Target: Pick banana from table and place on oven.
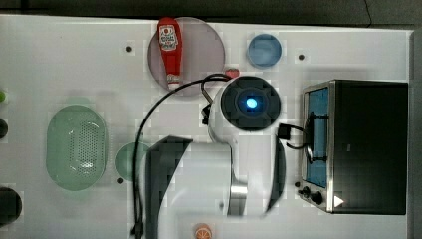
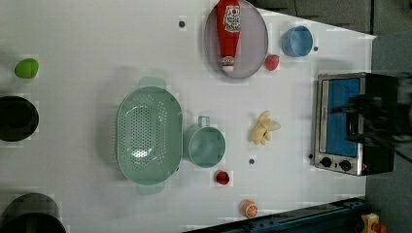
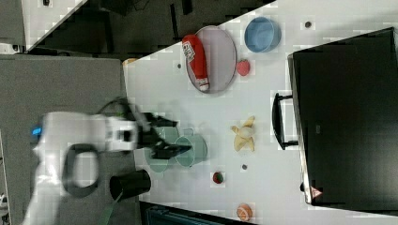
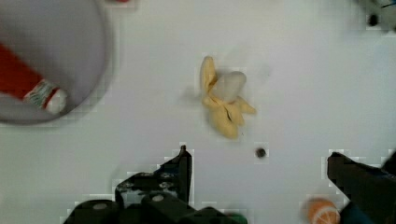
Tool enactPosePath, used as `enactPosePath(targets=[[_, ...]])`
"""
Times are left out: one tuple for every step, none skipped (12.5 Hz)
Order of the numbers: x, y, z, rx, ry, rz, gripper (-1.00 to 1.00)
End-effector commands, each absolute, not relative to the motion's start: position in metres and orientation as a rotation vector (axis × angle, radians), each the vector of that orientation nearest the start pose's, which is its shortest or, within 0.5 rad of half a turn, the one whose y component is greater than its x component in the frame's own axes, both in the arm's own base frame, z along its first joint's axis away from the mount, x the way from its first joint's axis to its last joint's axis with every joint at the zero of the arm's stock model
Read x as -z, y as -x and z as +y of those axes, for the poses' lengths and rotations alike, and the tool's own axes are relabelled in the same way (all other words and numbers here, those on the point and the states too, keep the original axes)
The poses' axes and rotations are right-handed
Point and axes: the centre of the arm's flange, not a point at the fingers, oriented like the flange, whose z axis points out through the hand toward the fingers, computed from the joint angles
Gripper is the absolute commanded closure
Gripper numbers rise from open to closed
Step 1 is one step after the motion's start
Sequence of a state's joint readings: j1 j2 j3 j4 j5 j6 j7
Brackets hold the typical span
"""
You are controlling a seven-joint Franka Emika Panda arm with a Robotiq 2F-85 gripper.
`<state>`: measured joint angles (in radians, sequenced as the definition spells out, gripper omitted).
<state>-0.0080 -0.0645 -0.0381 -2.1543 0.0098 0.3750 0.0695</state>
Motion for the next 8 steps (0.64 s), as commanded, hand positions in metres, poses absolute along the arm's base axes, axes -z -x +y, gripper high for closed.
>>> enactPosePath(targets=[[-0.385, -0.51, -0.023, -0.18, 2.868, 1.417, -1.0], [-0.363, -0.513, -0.023, -0.176, 2.868, 1.416, -1.0], [-0.342, -0.515, -0.023, -0.164, 2.865, 1.416, -1.0], [-0.322, -0.516, -0.024, -0.143, 2.861, 1.415, -1.0], [-0.304, -0.515, -0.024, -0.12, 2.856, 1.411, -1.0], [-0.287, -0.513, -0.023, -0.097, 2.852, 1.408, -1.0], [-0.272, -0.508, -0.023, -0.083, 2.849, 1.406, -1.0], [-0.258, -0.502, -0.023, -0.081, 2.848, 1.406, -1.0]])
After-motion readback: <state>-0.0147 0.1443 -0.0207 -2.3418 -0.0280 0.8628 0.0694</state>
